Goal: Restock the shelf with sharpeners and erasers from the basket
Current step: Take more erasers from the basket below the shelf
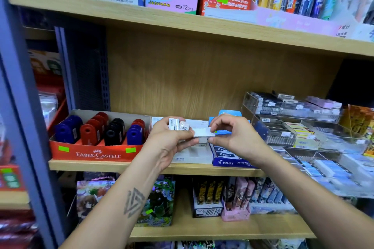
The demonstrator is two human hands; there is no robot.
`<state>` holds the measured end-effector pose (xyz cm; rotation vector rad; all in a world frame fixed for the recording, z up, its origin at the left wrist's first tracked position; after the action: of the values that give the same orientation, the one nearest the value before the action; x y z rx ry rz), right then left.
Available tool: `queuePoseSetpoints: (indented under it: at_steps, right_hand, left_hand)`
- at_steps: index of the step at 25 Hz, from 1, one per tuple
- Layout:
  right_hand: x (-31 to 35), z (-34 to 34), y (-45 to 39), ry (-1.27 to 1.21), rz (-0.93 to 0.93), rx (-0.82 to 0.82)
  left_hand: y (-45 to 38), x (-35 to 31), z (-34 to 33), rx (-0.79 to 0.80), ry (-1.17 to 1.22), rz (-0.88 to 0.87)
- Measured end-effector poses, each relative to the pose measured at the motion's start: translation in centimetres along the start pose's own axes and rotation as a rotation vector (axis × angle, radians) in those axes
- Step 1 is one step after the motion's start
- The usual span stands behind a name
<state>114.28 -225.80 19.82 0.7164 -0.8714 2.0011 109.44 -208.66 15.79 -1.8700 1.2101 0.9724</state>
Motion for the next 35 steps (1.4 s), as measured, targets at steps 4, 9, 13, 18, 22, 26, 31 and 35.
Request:
queuePoseSetpoints:
  at_steps: [4,9,13,18,22,26,31,35]
  right_hand:
    - [-0.1,-0.2,-0.7,0.250,-0.089,-0.112]
    - [-0.6,-2.2,-1.5,0.494,-0.167,-0.017]
    - [-1.1,-4.0,-2.4,0.608,-0.157,-0.018]
    - [-1.3,-5.0,-3.1,0.777,-0.123,-0.005]
    - [-1.1,-5.7,-2.7,0.939,-0.097,-0.036]
    - [-0.3,-4.0,-3.0,0.288,-0.283,-0.048]
    - [0.8,-4.3,-2.1,-0.314,-0.341,0.049]
    - [0.7,-3.1,-2.2,-0.276,-0.283,0.047]
  left_hand:
    - [0.1,-1.0,0.5,-0.042,-0.003,-0.004]
    - [0.1,-1.3,1.7,-0.081,-0.035,0.030]
    - [0.1,-0.7,2.0,-0.072,-0.095,0.072]
    - [-0.2,-0.1,2.3,-0.047,-0.110,0.089]
    - [-0.2,0.0,2.2,-0.034,-0.056,0.090]
    - [-0.1,-0.1,1.8,0.014,-0.036,0.072]
    - [0.2,-0.3,1.1,0.051,-0.008,0.092]
    - [0.7,0.0,0.6,0.157,0.178,0.269]
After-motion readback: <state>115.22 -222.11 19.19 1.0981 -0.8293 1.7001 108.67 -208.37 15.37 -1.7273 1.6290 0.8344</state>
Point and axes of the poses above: each hand's wrist, its own y-axis away from the middle knuckle, its own z-axis out of the back of the hand, x = y × z, the point moved 5 cm from there along -y, towards the middle knuckle, and after that the axes turned 10 degrees about -z, right-handed, at the moved point
